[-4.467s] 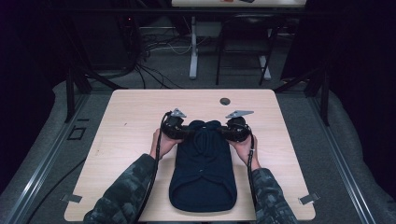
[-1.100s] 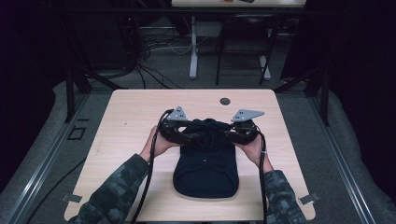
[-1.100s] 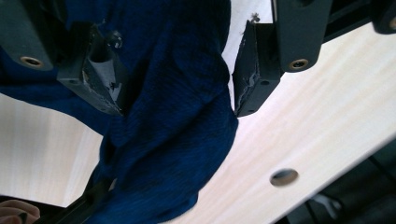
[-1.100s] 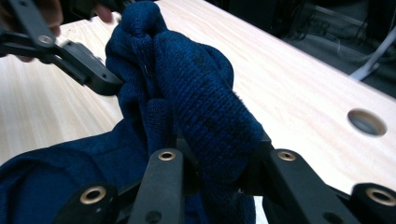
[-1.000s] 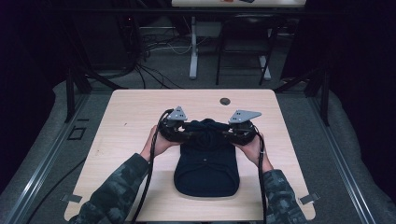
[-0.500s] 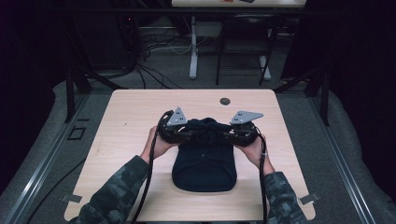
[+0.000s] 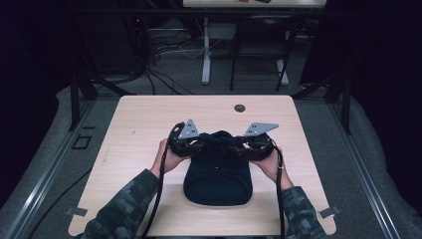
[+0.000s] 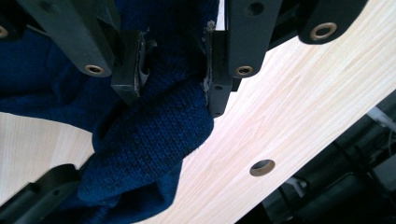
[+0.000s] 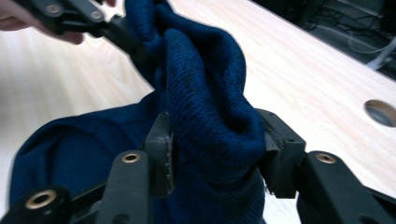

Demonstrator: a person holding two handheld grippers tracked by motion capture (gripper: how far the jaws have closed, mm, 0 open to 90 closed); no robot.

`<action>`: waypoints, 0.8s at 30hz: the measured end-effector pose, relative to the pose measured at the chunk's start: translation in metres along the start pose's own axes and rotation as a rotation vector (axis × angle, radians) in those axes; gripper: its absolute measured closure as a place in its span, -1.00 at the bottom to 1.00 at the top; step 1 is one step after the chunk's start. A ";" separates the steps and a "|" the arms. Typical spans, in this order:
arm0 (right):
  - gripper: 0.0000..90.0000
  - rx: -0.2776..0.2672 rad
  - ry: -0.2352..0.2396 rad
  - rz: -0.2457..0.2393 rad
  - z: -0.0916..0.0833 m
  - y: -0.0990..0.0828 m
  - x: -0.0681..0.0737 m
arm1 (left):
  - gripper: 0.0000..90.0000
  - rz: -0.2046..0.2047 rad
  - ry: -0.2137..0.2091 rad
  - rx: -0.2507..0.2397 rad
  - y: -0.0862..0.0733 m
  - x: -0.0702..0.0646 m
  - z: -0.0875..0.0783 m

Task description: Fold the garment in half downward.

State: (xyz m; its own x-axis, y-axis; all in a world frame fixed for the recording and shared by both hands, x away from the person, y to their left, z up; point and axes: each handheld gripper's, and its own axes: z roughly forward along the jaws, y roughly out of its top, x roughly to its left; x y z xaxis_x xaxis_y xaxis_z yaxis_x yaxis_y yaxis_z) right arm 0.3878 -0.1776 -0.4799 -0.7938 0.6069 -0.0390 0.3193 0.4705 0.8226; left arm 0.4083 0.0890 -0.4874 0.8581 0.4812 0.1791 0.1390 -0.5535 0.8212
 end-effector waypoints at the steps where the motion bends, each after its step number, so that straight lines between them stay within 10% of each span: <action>1: 0.22 0.005 0.005 -0.004 -0.001 -0.001 0.002 | 0.47 0.004 0.003 -0.003 -0.001 -0.002 -0.001; 9: 0.55 0.013 -0.009 -0.055 -0.004 -0.010 0.012 | 0.47 0.052 0.021 -0.012 -0.005 -0.014 -0.007; 24: 0.35 0.017 0.023 -0.030 -0.005 -0.013 0.013 | 0.49 0.058 0.041 0.004 -0.006 -0.020 -0.012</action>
State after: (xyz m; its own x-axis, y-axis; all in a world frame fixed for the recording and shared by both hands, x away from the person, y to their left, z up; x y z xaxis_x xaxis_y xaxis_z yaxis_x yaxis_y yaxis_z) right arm 0.3708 -0.1791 -0.4880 -0.8147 0.5777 -0.0507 0.3034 0.4991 0.8117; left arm 0.3843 0.0910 -0.4898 0.8439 0.4757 0.2482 0.0918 -0.5838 0.8067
